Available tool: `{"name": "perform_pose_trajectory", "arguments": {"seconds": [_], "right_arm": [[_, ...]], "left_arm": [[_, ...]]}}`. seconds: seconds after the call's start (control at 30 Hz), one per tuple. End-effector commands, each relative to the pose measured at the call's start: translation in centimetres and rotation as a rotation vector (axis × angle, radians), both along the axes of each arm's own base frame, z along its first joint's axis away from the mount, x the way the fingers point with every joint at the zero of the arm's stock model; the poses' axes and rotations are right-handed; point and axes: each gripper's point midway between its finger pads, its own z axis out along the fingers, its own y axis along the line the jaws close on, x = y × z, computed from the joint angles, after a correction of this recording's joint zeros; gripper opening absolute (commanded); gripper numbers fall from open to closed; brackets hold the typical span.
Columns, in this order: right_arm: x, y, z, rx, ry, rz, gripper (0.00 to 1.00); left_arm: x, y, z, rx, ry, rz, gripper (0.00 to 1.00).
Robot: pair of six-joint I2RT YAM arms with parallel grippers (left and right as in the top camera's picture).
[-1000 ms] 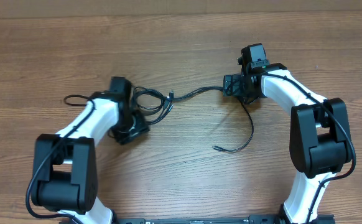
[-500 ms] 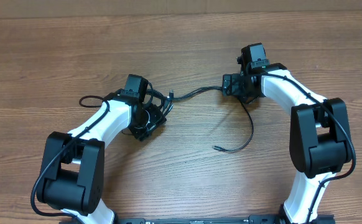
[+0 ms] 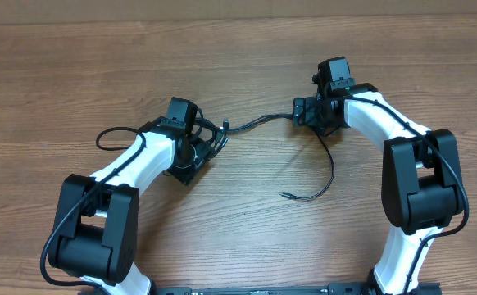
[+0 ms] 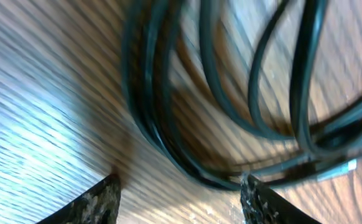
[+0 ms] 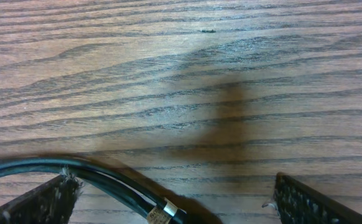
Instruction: Untangle cables
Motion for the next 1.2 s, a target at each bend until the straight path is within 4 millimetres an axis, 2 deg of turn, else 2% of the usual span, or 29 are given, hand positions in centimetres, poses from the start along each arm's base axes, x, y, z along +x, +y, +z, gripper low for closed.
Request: {"name": "perform_pose_trajectory", "arguments": {"seconds": [0.0, 0.27, 0.4, 1.0, 1.1, 1.17], "right_arm": [[-2.1, 1.0, -2.9, 0.053, 0.099, 0.013, 1.00], [-2.1, 1.1, -2.9, 0.053, 0.099, 0.014, 1.00], [-2.1, 1.1, -2.9, 0.053, 0.099, 0.014, 1.00], [-2.1, 1.1, -2.9, 0.053, 0.099, 0.014, 1.00], [-2.1, 1.1, -2.9, 0.053, 0.099, 0.014, 1.00], [-2.1, 1.1, -2.9, 0.053, 0.099, 0.014, 1.00]], "left_arm": [[-1.2, 3.0, -2.3, 0.153, 0.049, 0.092, 0.63], [0.3, 2.8, -2.1, 0.151, -0.014, 0.101, 0.64], [0.3, 2.9, -2.2, 0.155, -0.015, 0.104, 0.63], [-2.9, 3.7, -4.4, 0.185, 0.062, 0.096, 0.62], [-3.0, 3.7, -4.4, 0.183, 0.065, 0.094, 0.56], [-3.1, 3.5, -4.4, 0.183, 0.065, 0.090, 0.47]]}}
